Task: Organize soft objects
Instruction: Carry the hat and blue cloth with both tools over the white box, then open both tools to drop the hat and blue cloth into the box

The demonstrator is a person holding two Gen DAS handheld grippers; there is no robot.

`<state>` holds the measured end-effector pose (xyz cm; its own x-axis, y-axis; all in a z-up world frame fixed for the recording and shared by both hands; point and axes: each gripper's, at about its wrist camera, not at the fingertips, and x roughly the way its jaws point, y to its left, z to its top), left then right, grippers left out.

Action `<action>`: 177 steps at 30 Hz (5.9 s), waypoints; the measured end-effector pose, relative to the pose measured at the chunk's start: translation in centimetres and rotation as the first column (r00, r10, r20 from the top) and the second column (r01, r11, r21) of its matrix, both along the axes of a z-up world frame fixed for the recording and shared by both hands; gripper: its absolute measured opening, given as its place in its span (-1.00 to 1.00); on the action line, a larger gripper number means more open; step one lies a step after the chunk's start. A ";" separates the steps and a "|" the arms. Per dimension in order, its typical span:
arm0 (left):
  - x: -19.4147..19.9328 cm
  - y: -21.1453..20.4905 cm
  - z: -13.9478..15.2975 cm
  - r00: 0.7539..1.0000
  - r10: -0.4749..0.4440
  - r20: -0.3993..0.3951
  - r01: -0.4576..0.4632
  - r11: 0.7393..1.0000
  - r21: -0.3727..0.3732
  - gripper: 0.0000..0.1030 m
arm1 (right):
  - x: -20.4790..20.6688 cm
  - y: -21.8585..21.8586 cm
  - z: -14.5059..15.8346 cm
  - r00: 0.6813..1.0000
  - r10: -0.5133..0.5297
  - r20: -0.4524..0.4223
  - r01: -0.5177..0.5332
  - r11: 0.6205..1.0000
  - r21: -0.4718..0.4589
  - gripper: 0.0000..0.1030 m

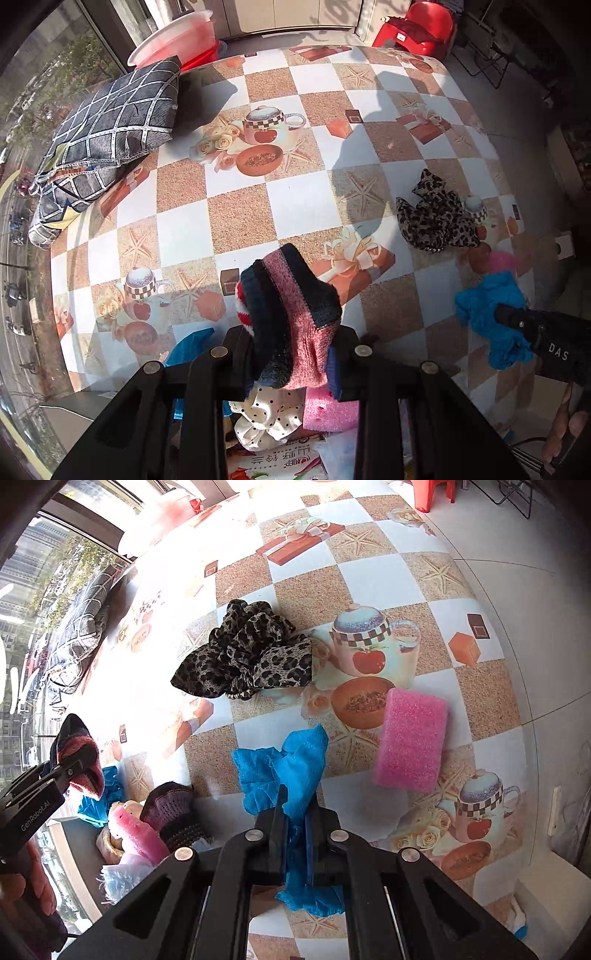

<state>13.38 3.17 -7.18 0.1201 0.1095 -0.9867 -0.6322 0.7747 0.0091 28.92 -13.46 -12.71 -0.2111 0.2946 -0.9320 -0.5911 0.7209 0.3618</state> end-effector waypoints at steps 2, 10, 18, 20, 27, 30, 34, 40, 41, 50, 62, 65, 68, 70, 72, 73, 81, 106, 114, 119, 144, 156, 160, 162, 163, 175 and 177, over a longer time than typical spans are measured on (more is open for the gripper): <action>0.1 -1.8 1.6 1.000 -0.029 0.012 0.029 0.999 0.024 -0.37 | -0.1 -1.5 1.0 1.000 -0.017 -0.006 0.017 1.000 0.014 -0.86; 0.1 -6.7 5.6 0.989 -0.133 0.066 0.129 0.990 0.058 -0.37 | -1.0 -5.1 3.2 1.000 -0.020 -0.002 0.020 0.999 0.047 -0.86; 1.3 -14.0 8.2 0.961 -0.259 0.100 0.254 0.965 0.059 -0.37 | -1.0 -9.1 5.2 1.000 -0.029 0.004 0.029 0.997 0.065 -0.86; 1.5 -15.8 8.6 0.951 -0.290 0.104 0.286 0.957 0.058 -0.37 | -1.1 -10.0 5.4 1.000 -0.028 0.005 0.028 0.997 0.065 -0.86; 0.6 -21.5 8.5 0.916 -0.391 0.088 0.389 0.920 0.039 -0.37 | -1.8 -13.6 5.1 1.000 -0.006 0.000 0.006 0.998 0.058 -0.86; -0.6 -23.4 8.2 0.900 -0.426 0.089 0.427 0.904 0.012 -0.37 | -2.5 -14.9 4.9 1.000 0.000 0.005 0.000 0.999 0.044 -0.86; -2.7 -25.2 8.1 0.868 -0.487 0.100 0.489 0.872 0.007 -0.37 | -4.2 -16.5 5.0 1.000 -0.029 0.002 0.029 0.999 0.033 -0.86; -7.4 -26.5 8.3 0.825 -0.552 0.119 0.555 0.832 0.007 -0.37 | -9.0 -18.1 5.0 0.995 -0.099 -0.023 0.100 0.995 0.017 -0.86; -8.4 -26.4 8.6 0.823 -0.553 0.128 0.557 0.831 0.010 -0.37 | -9.9 -18.3 5.0 0.994 -0.107 -0.033 0.108 0.994 0.017 -0.86; -16.5 -22.6 10.2 0.854 -0.499 0.148 0.491 0.867 0.089 -0.37 | -18.4 -17.7 6.4 0.997 -0.076 -0.013 0.076 0.997 0.000 -0.86; -24.1 -15.6 10.9 0.951 -0.264 0.163 0.245 0.961 0.126 -0.37 | -26.9 -11.5 10.5 0.977 0.203 0.070 -0.207 0.976 0.065 -0.86; -25.7 -14.3 11.0 0.963 -0.221 0.155 0.199 0.968 0.151 -0.37 | -28.5 -9.6 12.1 0.955 0.274 0.113 -0.284 0.955 0.082 -0.86; -27.5 -13.0 11.0 0.974 -0.163 0.160 0.139 0.979 0.152 -0.37 | -29.6 -7.9 13.5 0.940 0.309 0.146 -0.324 0.941 0.097 -0.86; -28.5 -12.2 10.9 0.979 -0.126 0.159 0.102 0.983 0.151 -0.37 | -30.2 -6.5 14.5 0.930 0.328 0.165 -0.348 0.931 0.110 -0.86; -29.3 -11.6 10.8 0.984 -0.099 0.150 0.074 0.984 0.161 -0.37 | -30.5 -5.1 15.3 0.925 0.338 0.176 -0.361 0.924 0.123 -0.86; -29.7 -11.3 10.8 0.985 -0.087 0.148 0.061 0.984 0.169 -0.37 | -30.6 -4.4 15.6 0.924 0.339 0.177 -0.363 0.922 0.131 -0.86; -33.0 -9.4 11.2 0.988 0.015 0.152 -0.045 0.980 0.193 -0.37 | -32.1 -0.1 17.4 0.923 0.342 0.178 -0.373 0.908 0.191 -0.86; -37.7 -6.1 9.9 0.970 0.191 0.148 -0.215 0.962 0.168 -0.37 | -36.2 4.8 16.1 0.843 0.515 0.155 -0.534 0.836 0.126 -0.86; -38.1 -6.1 9.3 0.971 0.203 0.127 -0.223 0.961 0.166 -0.37 | -36.3 5.1 16.1 0.842 0.517 0.153 -0.536 0.835 0.126 -0.86; -38.3 -6.0 9.3 0.968 0.215 0.131 -0.235 0.958 0.164 -0.37 | -36.2 5.0 15.9 0.844 0.516 0.148 -0.533 0.837 0.122 -0.86; -38.6 -6.0 9.2 0.965 0.222 0.143 -0.245 0.954 0.173 -0.36 | -36.7 5.3 16.6 0.828 0.534 0.171 -0.555 0.824 0.114 -0.86; -39.0 -5.4 8.8 0.960 0.239 0.145 -0.262 0.951 0.167 -0.36 | -37.5 6.3 16.7 0.805 0.563 0.189 -0.586 0.804 0.103 -0.86; -39.3 -5.2 8.4 0.959 0.247 0.137 -0.268 0.950 0.160 -0.36 | -38.8 7.7 17.1 0.776 0.596 0.206 -0.623 0.776 0.103 -0.86; -39.6 -5.1 8.2 0.957 0.257 0.135 -0.277 0.948 0.158 -0.36 | -39.5 8.5 17.2 0.766 0.607 0.210 -0.636 0.765 0.107 -0.86; -39.8 -5.0 8.1 0.956 0.263 0.134 -0.282 0.947 0.155 -0.36 | -39.8 8.9 17.2 0.761 0.613 0.211 -0.642 0.759 0.109 -0.86; -40.4 -4.1 6.9 0.941 0.316 0.118 -0.330 0.934 0.137 -0.29 | -42.4 12.9 16.5 0.734 0.657 0.173 -0.677 0.728 0.106 -0.86; -40.5 -4.2 7.0 0.941 0.314 0.129 -0.331 0.933 0.139 -0.04 | -42.6 13.2 16.4 0.731 0.662 0.166 -0.680 0.725 0.107 -0.85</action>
